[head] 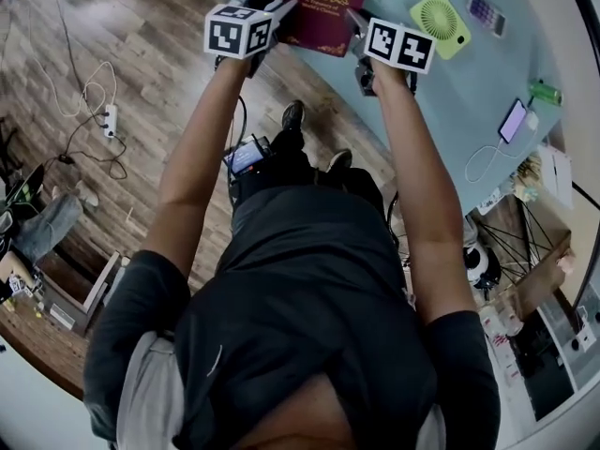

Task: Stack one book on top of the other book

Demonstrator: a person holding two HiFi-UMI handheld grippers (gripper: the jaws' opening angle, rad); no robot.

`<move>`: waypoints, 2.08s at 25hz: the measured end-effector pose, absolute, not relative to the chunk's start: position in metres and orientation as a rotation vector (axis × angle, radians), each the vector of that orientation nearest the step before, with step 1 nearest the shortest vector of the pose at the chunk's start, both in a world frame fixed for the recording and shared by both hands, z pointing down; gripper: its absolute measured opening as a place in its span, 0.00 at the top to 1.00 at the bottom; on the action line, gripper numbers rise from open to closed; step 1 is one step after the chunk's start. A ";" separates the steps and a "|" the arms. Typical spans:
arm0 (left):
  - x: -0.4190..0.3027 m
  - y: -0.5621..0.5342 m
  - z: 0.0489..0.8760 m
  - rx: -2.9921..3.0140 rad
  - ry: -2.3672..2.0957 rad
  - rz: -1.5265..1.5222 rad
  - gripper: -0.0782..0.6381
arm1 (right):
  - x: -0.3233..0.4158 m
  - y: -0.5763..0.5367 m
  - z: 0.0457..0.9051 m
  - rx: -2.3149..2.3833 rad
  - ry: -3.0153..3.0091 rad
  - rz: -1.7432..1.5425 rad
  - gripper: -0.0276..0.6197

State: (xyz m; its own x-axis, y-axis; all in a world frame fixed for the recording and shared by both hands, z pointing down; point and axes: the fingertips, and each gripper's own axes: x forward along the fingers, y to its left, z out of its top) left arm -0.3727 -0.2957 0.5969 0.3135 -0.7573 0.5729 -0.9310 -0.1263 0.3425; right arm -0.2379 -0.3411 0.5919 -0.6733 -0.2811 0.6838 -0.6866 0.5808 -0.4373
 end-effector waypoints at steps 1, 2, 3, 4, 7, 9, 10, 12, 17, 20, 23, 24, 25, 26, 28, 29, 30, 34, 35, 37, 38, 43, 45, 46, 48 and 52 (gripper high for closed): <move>-0.374 -0.295 0.590 1.938 -1.499 0.342 0.59 | -0.237 -0.341 0.586 0.776 -2.265 0.938 0.82; -0.376 -0.293 0.583 1.946 -1.508 0.345 0.59 | -0.236 -0.340 0.580 0.781 -2.279 0.926 0.82; -0.378 -0.291 0.575 1.953 -1.518 0.347 0.59 | -0.236 -0.339 0.572 0.783 -2.296 0.915 0.82; -0.379 -0.288 0.567 1.961 -1.528 0.348 0.59 | -0.235 -0.338 0.563 0.782 -2.318 0.905 0.82; -0.375 -0.282 0.541 1.990 -1.553 0.330 0.59 | -0.230 -0.334 0.528 0.768 -2.406 0.888 0.82; -0.371 -0.277 0.520 2.017 -1.571 0.312 0.59 | -0.226 -0.329 0.499 0.738 -2.478 0.875 0.82; -0.368 -0.273 0.509 2.034 -1.579 0.306 0.59 | -0.223 -0.326 0.484 0.720 -2.513 0.858 0.82; -0.362 -0.266 0.487 2.077 -1.587 0.304 0.59 | -0.214 -0.320 0.453 0.689 -2.579 0.805 0.82; -0.334 -0.240 0.431 2.216 -1.583 0.335 0.59 | -0.181 -0.300 0.374 0.651 -2.734 0.644 0.82; -0.316 -0.222 0.394 2.288 -1.594 0.332 0.59 | -0.157 -0.279 0.330 0.634 -2.811 0.539 0.82; -0.296 -0.207 0.357 2.358 -1.617 0.308 0.59 | -0.130 -0.256 0.292 0.623 -2.874 0.430 0.82; -0.288 -0.202 0.346 2.381 -1.622 0.302 0.59 | -0.121 -0.248 0.281 0.622 -2.887 0.394 0.82; -0.281 -0.196 0.335 2.404 -1.626 0.298 0.59 | -0.111 -0.240 0.269 0.624 -2.898 0.361 0.82; -0.273 -0.190 0.325 2.427 -1.629 0.296 0.59 | -0.101 -0.231 0.258 0.628 -2.911 0.329 0.82; -0.255 -0.178 0.306 2.469 -1.634 0.299 0.59 | -0.079 -0.215 0.235 0.643 -2.941 0.263 0.82; -0.247 -0.172 0.296 2.488 -1.635 0.300 0.59 | -0.068 -0.208 0.224 0.657 -2.956 0.228 0.82; -0.238 -0.167 0.288 2.506 -1.635 0.299 0.59 | -0.057 -0.200 0.214 0.674 -2.967 0.195 0.82; -0.201 -0.145 0.261 2.586 -1.614 0.291 0.59 | -0.019 -0.171 0.183 0.720 -3.015 0.097 0.82; -0.192 -0.140 0.255 2.605 -1.609 0.299 0.59 | -0.010 -0.164 0.178 0.726 -3.024 0.073 0.82; -0.175 -0.128 0.245 2.635 -1.603 0.312 0.59 | 0.008 -0.150 0.171 0.733 -3.026 0.037 0.82; -0.166 -0.121 0.240 2.645 -1.602 0.311 0.59 | 0.017 -0.143 0.168 0.737 -3.023 0.024 0.85; -0.125 -0.088 0.208 2.712 -1.614 0.294 0.59 | 0.059 -0.107 0.151 0.750 -3.046 -0.042 0.85; -0.109 -0.075 0.198 2.734 -1.611 0.304 0.59 | 0.075 -0.094 0.144 0.751 -3.057 -0.066 0.85; -0.102 -0.070 0.195 2.742 -1.611 0.308 0.59 | 0.083 -0.089 0.141 0.752 -3.062 -0.074 0.85; -0.091 -0.060 0.190 2.751 -1.620 0.310 0.59 | 0.096 -0.080 0.139 0.754 -3.069 -0.082 0.85; -0.071 -0.046 0.190 2.746 -1.634 0.288 0.59 | 0.119 -0.069 0.139 0.755 -3.072 -0.093 0.85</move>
